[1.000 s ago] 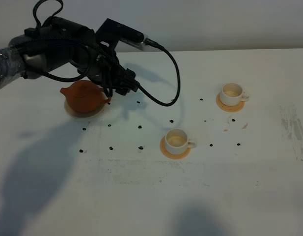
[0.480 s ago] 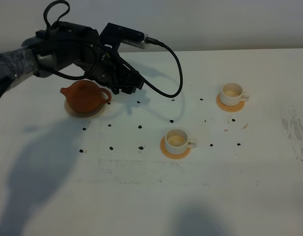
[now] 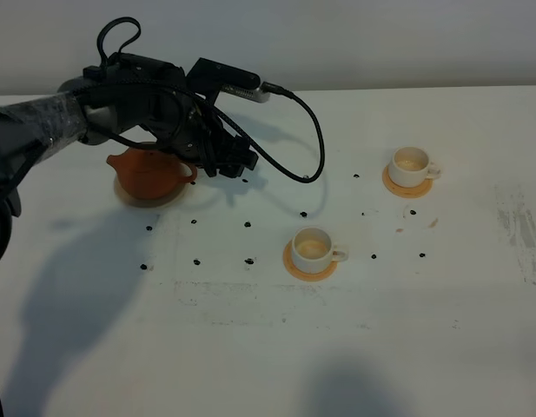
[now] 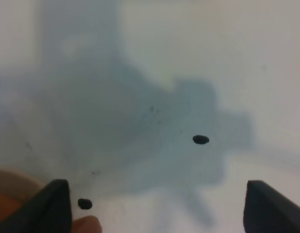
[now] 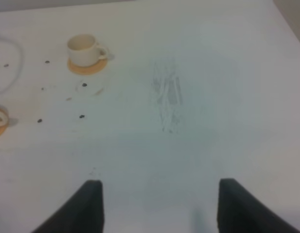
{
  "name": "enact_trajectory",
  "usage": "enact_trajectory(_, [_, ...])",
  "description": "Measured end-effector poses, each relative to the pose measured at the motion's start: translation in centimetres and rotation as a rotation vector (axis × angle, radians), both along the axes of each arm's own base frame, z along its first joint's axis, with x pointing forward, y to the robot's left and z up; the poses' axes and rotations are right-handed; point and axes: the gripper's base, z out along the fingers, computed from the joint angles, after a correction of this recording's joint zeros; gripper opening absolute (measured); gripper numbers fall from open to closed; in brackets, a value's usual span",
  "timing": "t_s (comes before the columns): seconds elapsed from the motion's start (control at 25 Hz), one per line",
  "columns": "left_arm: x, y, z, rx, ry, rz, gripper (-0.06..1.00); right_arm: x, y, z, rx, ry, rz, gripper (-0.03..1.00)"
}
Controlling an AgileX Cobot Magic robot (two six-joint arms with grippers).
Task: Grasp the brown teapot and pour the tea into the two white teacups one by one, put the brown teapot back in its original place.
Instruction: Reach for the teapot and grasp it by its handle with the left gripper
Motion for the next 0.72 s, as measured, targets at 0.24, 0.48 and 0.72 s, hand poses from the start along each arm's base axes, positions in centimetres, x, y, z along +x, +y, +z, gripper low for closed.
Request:
enact_trajectory(0.24, [-0.1,0.1,0.0,0.004,0.016,0.015,0.68,0.0,0.0,0.0,0.0,0.0,0.0,0.5])
enact_trajectory(0.48, [-0.4,0.3,0.0,0.023,0.066,0.018,0.68,0.0,0.0,0.0,0.0,0.0,0.0,0.5])
enact_trajectory(0.72, [-0.7,1.1,-0.3,0.043,0.131,0.035,0.68,0.0,0.0,0.0,0.0,0.0,0.0,0.5])
